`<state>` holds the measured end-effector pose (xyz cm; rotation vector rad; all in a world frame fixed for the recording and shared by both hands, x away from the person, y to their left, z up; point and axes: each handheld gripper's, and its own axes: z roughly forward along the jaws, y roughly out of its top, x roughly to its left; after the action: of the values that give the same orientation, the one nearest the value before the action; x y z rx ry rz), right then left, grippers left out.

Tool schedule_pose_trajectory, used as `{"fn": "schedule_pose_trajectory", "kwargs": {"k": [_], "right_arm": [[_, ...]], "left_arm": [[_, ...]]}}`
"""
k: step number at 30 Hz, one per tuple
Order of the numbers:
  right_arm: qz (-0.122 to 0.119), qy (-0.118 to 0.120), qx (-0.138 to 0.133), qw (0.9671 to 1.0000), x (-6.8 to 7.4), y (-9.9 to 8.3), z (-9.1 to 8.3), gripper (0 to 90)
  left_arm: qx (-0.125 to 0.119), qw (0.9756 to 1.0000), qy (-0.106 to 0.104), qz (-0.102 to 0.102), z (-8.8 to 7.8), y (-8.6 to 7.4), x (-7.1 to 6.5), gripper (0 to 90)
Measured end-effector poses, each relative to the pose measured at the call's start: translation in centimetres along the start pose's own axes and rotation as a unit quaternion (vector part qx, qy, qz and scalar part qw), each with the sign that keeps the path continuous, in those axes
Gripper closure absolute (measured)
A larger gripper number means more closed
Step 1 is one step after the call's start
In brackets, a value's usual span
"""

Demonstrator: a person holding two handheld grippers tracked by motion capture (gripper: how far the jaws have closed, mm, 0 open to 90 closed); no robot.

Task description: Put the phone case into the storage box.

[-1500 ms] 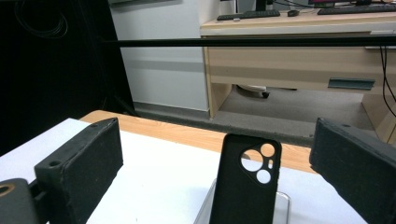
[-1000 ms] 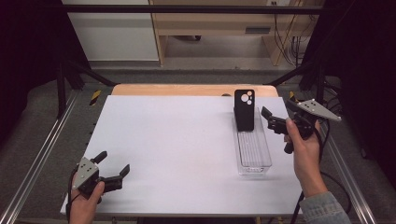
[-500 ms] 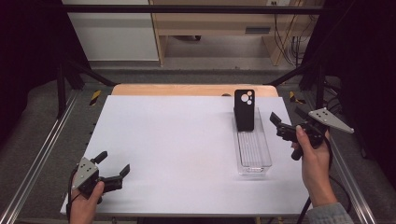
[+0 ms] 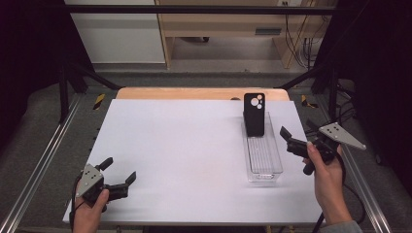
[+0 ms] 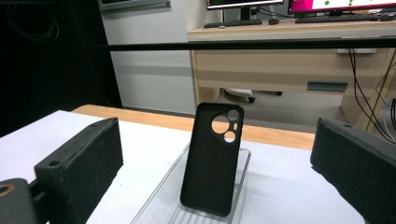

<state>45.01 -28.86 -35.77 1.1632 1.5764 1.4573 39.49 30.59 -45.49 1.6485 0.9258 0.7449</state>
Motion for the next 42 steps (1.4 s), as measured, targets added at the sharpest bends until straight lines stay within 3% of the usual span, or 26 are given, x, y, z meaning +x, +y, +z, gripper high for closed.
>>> {"fn": "schedule_pose_trajectory", "kwargs": {"k": [20,42], "right_arm": [[-0.003,-0.012,-0.002,0.9999,-0.7,-3.2,-2.3,2.5],[-0.007,-0.001,-0.004,1.0000,-0.2,-6.7,-4.0,2.3]], "left_arm": [[0.000,1.0000,0.000,0.001,0.0,0.0,-0.1,1.9],[0.002,1.0000,-0.004,0.006,0.1,0.0,-0.3,1.9]]}}
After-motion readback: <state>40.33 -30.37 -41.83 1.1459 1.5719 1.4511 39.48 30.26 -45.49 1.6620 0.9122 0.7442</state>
